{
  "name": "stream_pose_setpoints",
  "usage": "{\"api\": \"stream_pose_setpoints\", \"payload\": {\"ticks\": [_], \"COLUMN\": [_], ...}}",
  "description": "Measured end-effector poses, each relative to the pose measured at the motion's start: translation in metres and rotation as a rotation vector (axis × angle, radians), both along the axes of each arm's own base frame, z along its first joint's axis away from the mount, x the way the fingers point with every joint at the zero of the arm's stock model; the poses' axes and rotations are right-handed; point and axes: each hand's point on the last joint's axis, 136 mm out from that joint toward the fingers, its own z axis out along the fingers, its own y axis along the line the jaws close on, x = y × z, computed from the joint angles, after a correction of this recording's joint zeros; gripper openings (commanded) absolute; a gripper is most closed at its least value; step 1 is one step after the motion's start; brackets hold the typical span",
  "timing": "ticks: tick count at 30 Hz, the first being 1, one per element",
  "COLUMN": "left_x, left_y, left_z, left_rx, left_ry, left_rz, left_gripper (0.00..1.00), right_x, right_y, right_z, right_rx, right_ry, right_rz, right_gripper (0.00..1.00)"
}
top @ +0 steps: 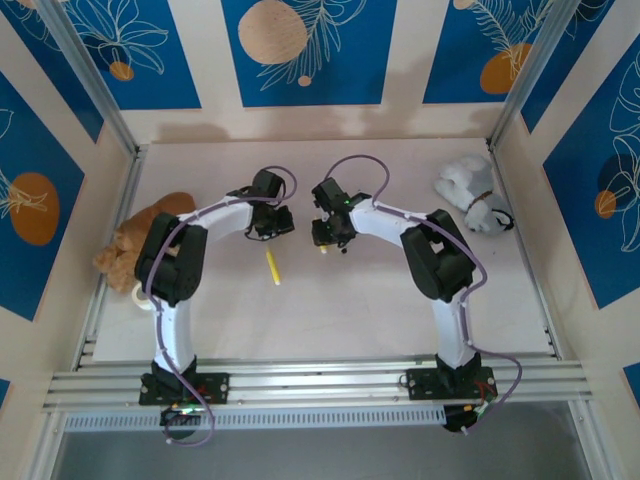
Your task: Open the pen caps
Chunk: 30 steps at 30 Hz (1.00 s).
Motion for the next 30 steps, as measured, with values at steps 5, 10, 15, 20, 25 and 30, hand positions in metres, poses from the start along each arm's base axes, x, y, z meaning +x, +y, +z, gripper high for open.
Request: {"api": "stream_pose_setpoints", "payload": {"ticks": [5, 10, 15, 20, 25, 30], "left_x": [0.003, 0.005, 0.003, 0.002, -0.001, -0.001], "left_y": [0.0, 0.001, 0.003, 0.006, 0.009, 0.014], "left_z": [-0.006, -0.007, -0.009, -0.01, -0.012, 0.006], "left_rx": [0.008, 0.019, 0.027, 0.041, 0.055, 0.066], "left_ry": [0.008, 0.008, 0.019, 0.024, 0.036, 0.012], "left_rz": [0.003, 0.008, 0.011, 0.016, 0.02, 0.031], "left_gripper": [0.14, 0.21, 0.25, 0.26, 0.25, 0.25], "right_x": [-0.015, -0.029, -0.039, -0.045, -0.05, -0.057], "right_y": [-0.002, -0.008, -0.017, -0.022, -0.025, -0.027], "right_z": [0.032, 0.062, 0.07, 0.063, 0.064, 0.071], "right_rx": [0.036, 0.074, 0.08, 0.067, 0.071, 0.088], "right_ry": [-0.045, -0.099, -0.111, -0.099, -0.096, -0.104], "right_rz": [0.001, -0.001, -0.01, -0.011, -0.02, -0.027], "right_gripper": [0.38, 0.38, 0.38, 0.38, 0.37, 0.37]}}
